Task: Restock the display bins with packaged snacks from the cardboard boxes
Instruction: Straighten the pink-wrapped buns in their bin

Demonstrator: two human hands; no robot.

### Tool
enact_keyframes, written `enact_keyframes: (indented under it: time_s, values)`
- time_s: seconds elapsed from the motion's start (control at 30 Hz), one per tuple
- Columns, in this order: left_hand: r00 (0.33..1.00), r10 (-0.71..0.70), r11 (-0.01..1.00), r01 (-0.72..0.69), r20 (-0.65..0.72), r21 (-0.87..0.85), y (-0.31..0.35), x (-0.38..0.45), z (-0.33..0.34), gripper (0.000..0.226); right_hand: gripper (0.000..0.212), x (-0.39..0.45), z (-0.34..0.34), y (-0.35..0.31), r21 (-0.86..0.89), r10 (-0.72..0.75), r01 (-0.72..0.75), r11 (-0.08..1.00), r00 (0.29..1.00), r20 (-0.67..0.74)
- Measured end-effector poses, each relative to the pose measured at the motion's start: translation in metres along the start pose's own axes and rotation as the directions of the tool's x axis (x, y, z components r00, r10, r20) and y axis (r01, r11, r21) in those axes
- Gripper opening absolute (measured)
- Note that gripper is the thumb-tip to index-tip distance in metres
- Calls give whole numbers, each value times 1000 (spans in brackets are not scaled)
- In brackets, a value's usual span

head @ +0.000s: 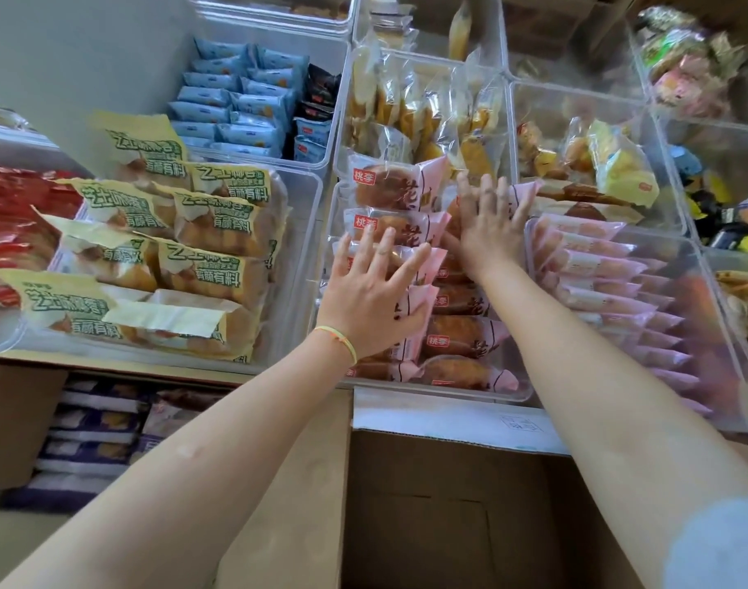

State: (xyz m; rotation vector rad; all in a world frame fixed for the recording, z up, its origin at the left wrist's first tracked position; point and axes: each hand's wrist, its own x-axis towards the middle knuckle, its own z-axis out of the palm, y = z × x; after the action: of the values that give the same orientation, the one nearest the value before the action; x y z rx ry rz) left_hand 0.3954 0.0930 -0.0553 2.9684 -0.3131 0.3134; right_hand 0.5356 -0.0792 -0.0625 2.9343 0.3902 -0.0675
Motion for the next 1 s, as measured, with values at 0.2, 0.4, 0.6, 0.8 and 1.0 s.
enact_keyframes:
  time_s: [0.2, 0.4, 0.6, 0.8, 1.0]
  values:
    - [1000, 6, 1000, -6, 16, 20, -3, 0, 1, 69, 89, 23, -27, -1, 81, 47, -64, 995, 981, 189]
    - [1000, 14, 999, -14, -6, 30, -3, 1, 4, 69, 49, 26, -69, -18, 399, 4, 78, 914, 980, -200]
    - [1000, 15, 1000, -15, -4, 17, -3, -1, 3, 71, 68, 41, -73, -63, 313, -241, 233, 921, 971, -14]
    - [1000, 5, 1000, -5, 17, 13, -2, 2, 4, 69, 68, 49, -52, -68, 104, -257, 251, 962, 965, 46]
    - [991, 25, 1000, -26, 132, 4, -4, 1, -3, 72, 58, 5, -65, -67, 411, -144, 222, 884, 967, -212]
